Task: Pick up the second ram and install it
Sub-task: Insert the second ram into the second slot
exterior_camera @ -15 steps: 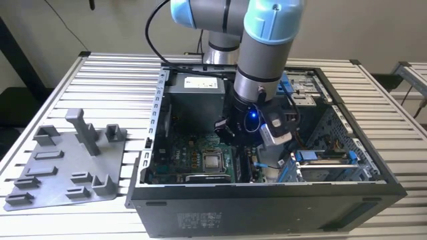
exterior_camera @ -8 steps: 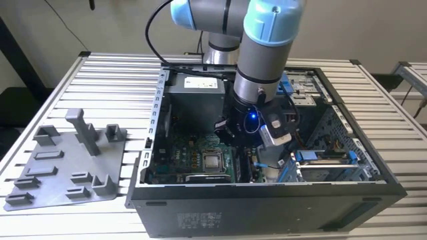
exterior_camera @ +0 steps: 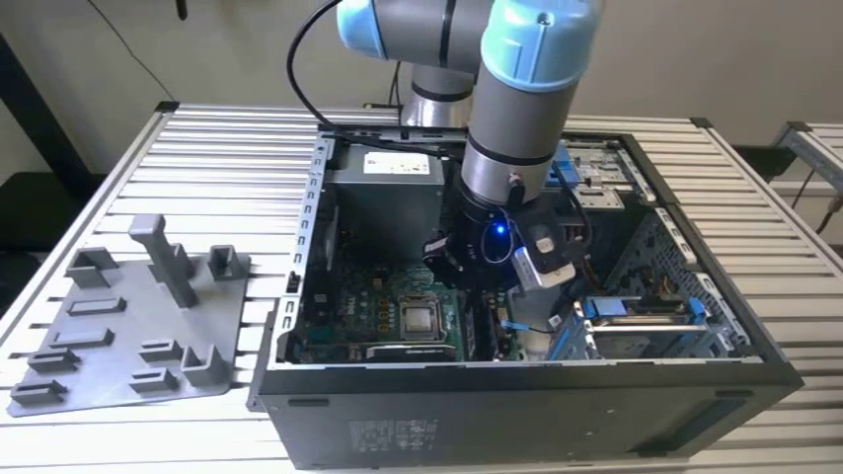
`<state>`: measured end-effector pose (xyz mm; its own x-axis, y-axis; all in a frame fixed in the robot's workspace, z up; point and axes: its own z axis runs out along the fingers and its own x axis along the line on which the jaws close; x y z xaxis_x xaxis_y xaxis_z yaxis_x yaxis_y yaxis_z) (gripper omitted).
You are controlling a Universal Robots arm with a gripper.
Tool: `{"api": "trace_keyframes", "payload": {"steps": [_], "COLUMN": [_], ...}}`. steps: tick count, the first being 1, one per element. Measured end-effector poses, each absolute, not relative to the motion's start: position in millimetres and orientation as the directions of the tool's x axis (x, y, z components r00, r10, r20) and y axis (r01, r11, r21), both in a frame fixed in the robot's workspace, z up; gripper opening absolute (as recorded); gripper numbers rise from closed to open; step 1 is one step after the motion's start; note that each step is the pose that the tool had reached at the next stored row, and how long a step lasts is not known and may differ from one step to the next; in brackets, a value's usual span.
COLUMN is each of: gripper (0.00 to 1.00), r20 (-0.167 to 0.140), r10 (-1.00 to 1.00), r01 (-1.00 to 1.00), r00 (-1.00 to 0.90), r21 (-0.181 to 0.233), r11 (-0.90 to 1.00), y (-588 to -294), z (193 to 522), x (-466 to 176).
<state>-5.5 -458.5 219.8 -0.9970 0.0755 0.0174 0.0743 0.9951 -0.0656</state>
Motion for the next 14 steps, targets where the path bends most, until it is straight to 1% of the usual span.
{"api": "trace_keyframes", "payload": {"steps": [14], "gripper": [0.14], "r20": [0.008], "r10": [0.062], "r01": [0.061], "r00": [-0.998], "r21": [-0.071], "r11": [0.996], "y": [-458.4], "z": [222.8], "x": [-5.5]}}
